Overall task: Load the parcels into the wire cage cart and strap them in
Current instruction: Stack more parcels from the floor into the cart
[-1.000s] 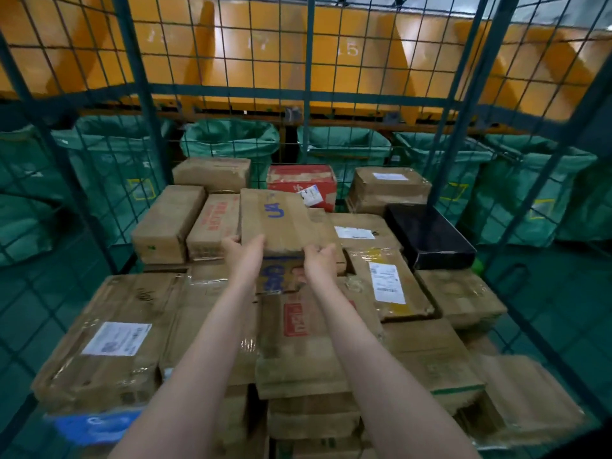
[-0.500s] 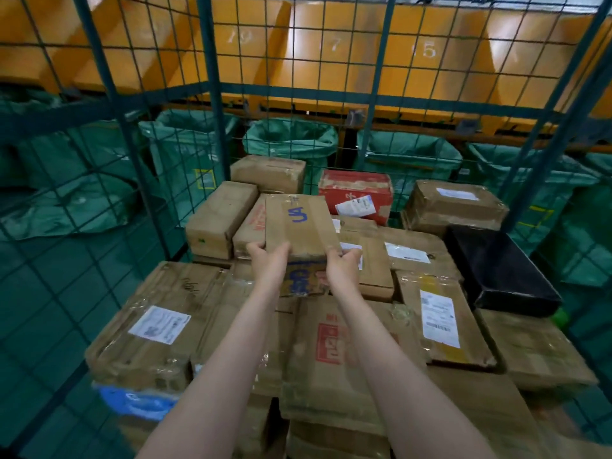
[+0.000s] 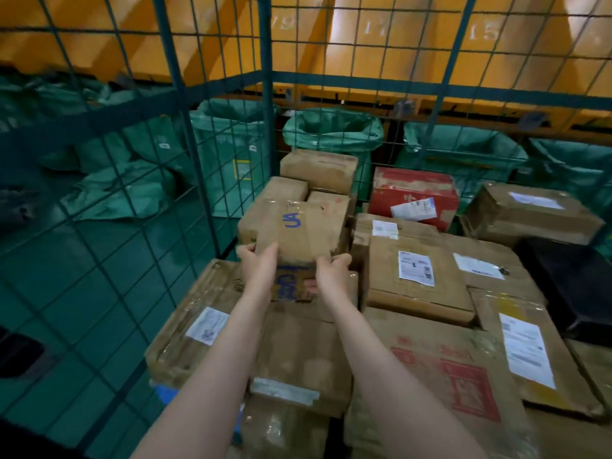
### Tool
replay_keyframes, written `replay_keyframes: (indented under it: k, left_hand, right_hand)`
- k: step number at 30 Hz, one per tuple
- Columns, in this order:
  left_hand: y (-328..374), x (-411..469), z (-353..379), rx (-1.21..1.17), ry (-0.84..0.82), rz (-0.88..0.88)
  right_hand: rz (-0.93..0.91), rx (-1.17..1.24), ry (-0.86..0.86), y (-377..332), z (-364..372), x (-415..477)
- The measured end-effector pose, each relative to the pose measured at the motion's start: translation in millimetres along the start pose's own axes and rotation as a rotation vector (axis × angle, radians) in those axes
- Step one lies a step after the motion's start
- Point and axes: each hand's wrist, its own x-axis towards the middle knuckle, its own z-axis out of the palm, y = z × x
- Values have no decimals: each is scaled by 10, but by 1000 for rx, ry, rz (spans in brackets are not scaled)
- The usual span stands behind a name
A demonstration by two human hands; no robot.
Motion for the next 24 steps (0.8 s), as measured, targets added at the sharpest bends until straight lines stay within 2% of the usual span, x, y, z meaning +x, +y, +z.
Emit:
replay_keyframes:
  k: [7, 14, 19, 24]
  left_hand:
    - [-121, 405, -651, -53, 226, 0]
    - [-331, 807, -1174, -27, 242, -109]
    - [-457, 1091, -1289, -45, 212, -248]
    - [-560, 1298, -1224, -290, 278, -323]
  right_hand:
    - [-56, -176, -107, 140, 813, -176]
    - [53, -280, -230, 609, 1444, -110]
    - [52, -354, -252, 577, 1655, -122]
    - [19, -324, -280, 640, 1879, -138]
